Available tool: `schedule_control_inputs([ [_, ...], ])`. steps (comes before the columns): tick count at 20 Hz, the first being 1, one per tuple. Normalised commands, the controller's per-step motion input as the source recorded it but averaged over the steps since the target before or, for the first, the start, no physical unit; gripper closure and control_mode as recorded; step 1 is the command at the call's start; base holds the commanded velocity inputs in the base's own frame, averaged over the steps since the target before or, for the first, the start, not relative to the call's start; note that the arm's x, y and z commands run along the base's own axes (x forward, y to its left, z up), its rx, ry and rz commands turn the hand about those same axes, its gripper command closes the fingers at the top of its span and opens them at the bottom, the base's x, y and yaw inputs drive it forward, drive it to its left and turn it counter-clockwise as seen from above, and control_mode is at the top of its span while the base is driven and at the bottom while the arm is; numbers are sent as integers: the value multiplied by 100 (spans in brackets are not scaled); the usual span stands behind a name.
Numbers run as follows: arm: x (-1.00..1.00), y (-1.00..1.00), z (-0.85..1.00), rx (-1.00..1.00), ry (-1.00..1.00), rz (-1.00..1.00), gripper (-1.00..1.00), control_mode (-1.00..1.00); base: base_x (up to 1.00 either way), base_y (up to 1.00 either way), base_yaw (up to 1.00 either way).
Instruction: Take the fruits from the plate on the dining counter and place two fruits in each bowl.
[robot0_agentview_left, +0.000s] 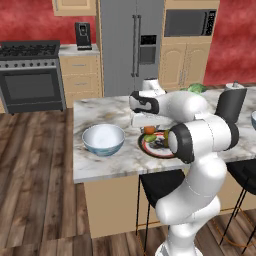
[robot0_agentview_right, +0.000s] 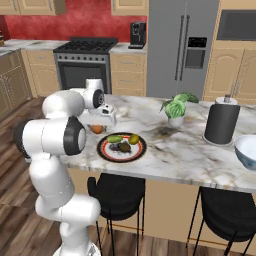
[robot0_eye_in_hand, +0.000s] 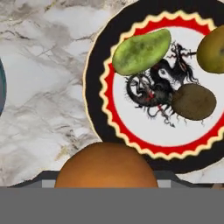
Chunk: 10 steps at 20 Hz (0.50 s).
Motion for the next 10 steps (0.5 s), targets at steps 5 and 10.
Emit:
schedule_control_inputs([
  [5, 10, 66, 15, 0, -2, 48, 100, -100, 0, 0, 0],
  [10, 0, 54, 0, 15, -20, 40, 100, -100, 0, 0, 0],
])
